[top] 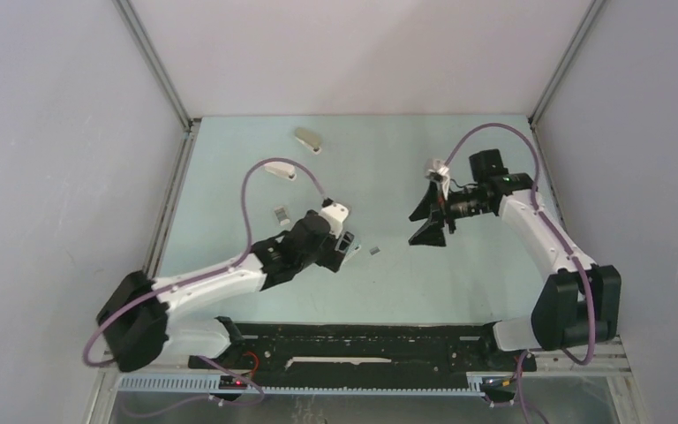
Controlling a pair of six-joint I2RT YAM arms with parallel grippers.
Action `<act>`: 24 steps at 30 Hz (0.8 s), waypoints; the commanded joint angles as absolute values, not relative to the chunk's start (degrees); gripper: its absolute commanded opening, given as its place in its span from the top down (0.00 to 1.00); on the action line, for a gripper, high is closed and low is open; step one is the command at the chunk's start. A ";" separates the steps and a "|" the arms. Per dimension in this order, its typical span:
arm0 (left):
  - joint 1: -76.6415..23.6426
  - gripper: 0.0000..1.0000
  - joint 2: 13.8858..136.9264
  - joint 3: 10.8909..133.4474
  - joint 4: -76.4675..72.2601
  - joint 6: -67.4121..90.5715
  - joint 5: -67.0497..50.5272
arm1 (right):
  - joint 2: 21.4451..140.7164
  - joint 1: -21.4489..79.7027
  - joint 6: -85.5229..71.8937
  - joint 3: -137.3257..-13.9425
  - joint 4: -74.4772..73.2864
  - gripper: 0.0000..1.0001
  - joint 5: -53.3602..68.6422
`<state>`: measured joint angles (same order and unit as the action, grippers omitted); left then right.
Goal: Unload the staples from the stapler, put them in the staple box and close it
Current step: Place the stapler at the center of the board, then pick up the stapler from the center of the board.
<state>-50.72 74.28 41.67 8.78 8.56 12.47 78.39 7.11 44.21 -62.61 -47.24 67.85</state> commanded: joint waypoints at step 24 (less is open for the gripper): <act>-34.19 0.01 25.79 17.99 10.37 30.71 28.96 | 112.88 44.98 85.24 -94.20 -56.73 0.11 24.72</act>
<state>-34.52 27.81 20.18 9.76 28.38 26.15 110.93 43.03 87.18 -92.66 -61.49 31.73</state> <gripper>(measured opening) 0.992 0.909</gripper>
